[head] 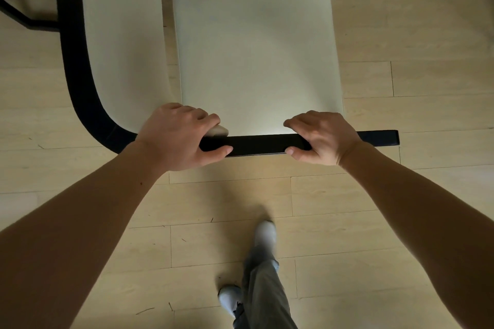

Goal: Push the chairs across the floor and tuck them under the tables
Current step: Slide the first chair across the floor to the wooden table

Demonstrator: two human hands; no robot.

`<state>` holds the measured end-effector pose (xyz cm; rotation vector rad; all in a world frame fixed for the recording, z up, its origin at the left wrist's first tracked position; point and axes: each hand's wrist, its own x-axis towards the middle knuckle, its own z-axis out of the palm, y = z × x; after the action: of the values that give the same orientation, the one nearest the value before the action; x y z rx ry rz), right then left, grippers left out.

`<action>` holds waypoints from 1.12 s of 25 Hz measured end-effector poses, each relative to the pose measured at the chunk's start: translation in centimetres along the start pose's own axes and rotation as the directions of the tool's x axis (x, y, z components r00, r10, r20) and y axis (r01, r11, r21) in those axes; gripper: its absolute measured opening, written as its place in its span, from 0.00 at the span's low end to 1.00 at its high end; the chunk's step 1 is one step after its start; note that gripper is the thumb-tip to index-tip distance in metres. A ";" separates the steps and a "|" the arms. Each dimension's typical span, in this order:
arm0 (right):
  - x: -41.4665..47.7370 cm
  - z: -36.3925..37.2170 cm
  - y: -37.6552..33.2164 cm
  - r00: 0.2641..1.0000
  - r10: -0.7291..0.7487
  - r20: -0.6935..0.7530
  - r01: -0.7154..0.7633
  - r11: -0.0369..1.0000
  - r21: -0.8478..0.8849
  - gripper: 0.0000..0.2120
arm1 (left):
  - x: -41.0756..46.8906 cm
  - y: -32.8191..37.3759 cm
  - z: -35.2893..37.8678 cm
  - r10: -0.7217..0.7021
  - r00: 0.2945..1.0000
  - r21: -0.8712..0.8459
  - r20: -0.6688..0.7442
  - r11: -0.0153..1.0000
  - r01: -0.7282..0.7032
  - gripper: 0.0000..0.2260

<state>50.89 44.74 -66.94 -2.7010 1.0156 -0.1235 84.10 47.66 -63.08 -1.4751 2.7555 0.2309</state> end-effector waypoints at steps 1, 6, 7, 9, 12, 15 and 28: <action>0.4 0.0 0.3 1.000 -0.002 -0.009 0.002 1.000 0.000 0.30 | 0.4 -0.5 -0.1 0.003 1.000 -0.002 0.002 1.000 -0.003 0.31; 2.5 -0.2 1.8 0.999 0.009 -0.053 -0.009 1.000 0.000 0.29 | 2.3 -2.6 -0.4 0.013 1.000 -0.009 -0.001 1.000 -0.013 0.31; 2.9 -0.3 2.2 0.998 0.009 -0.056 -0.009 1.000 0.002 0.29 | 2.7 -2.9 -0.5 0.017 1.000 -0.014 -0.001 1.000 -0.017 0.31; 3.8 -0.4 2.9 0.999 0.011 -0.053 -0.010 1.000 0.009 0.29 | 3.7 -3.7 -0.7 0.019 1.000 -0.012 -0.002 1.000 -0.019 0.30; 5.3 -0.8 4.4 0.999 0.025 -0.032 -0.024 0.999 0.034 0.29 | 5.3 -5.0 -1.1 0.019 1.000 0.000 -0.008 1.000 -0.019 0.29; 6.7 -1.2 5.6 0.999 0.048 -0.014 -0.047 0.998 0.050 0.29 | 6.8 -6.1 -1.6 0.015 1.000 0.002 -0.011 1.000 -0.015 0.29; 10.2 -2.2 7.6 0.987 0.154 0.048 -0.157 0.984 0.081 0.29 | 9.7 -9.3 -2.1 -0.001 1.000 -0.004 0.016 1.000 0.001 0.32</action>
<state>53.39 32.08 -66.93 -2.5266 1.1767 -0.0790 86.50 34.24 -62.89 -1.4691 2.7435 0.2468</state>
